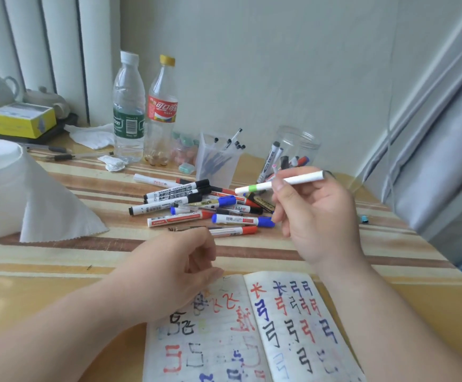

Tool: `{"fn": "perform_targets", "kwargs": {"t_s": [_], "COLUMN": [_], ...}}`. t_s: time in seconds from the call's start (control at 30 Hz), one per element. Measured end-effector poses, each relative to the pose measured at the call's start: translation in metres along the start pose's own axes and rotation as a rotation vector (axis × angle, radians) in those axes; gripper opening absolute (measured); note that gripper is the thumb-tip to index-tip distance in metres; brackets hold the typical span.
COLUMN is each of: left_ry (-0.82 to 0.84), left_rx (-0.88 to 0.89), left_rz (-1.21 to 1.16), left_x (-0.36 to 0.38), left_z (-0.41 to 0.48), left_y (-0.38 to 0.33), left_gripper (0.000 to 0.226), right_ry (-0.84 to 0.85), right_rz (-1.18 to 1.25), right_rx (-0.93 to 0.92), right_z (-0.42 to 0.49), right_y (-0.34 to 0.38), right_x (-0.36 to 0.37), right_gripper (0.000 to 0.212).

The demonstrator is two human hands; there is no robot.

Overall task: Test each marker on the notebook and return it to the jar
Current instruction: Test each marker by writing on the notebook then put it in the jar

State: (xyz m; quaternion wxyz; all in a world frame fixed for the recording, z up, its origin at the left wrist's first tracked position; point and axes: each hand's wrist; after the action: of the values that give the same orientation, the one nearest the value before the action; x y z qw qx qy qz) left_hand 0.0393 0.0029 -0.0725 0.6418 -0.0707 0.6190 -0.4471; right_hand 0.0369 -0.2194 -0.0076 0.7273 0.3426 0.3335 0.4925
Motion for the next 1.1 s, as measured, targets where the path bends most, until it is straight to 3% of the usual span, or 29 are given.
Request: {"fn": "perform_targets", "kwargs": {"t_s": [0.17,0.3,0.4,0.57,0.7,0.8,0.93,1.0,1.1], "left_ry": [0.074,0.122,0.117,0.116,0.117,0.119,0.103,0.099,0.103], "left_rx": [0.021,0.060,0.070,0.067,0.062,0.054,0.045,0.044,0.042], "left_rz": [0.013,0.020,0.025,0.013,0.014,0.024,0.026,0.016,-0.019], "left_x": [0.002,0.004,0.004,0.003,0.004,0.004,0.004,0.004,0.003], "left_z": [0.001,0.000,0.000,0.000,0.000,0.000,0.001,0.001,0.001], "left_y": [0.003,0.001,0.000,0.000,0.000,0.001,0.001,0.000,-0.002], "left_gripper": [0.016,0.040,0.053,0.052,0.045,0.035,0.030,0.031,0.039], "right_ry": [-0.211,-0.370,-0.385,-0.391,-0.348,-0.185,0.418,0.672,0.820], "right_rz": [-0.169,-0.342,-0.359,-0.341,-0.386,-0.450,-0.701,-0.934,-1.121], "right_rx": [-0.113,-0.052,0.069,0.142,0.149,0.139,0.192,0.107,-0.044], "right_z": [0.060,0.115,0.140,0.138,0.105,0.072,0.035,0.023,0.018], "right_y": [0.016,0.009,-0.003,-0.019,-0.025,-0.031,-0.042,-0.045,-0.046], "right_x": [-0.006,-0.019,-0.022,-0.023,-0.020,-0.009,0.013,0.024,0.037], "right_gripper": [0.012,0.012,0.013,0.024,0.013,0.013,0.015,0.019,0.026]}}
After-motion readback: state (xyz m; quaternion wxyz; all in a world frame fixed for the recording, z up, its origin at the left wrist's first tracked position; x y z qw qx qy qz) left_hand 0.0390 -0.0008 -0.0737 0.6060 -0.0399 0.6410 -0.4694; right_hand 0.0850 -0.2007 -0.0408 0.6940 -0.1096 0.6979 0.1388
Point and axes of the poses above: each hand's wrist, its own z-axis towards the middle knuckle, its own x-axis out of the palm, y = z × x, and after that the axes turned 2 degrees about z, right-handed
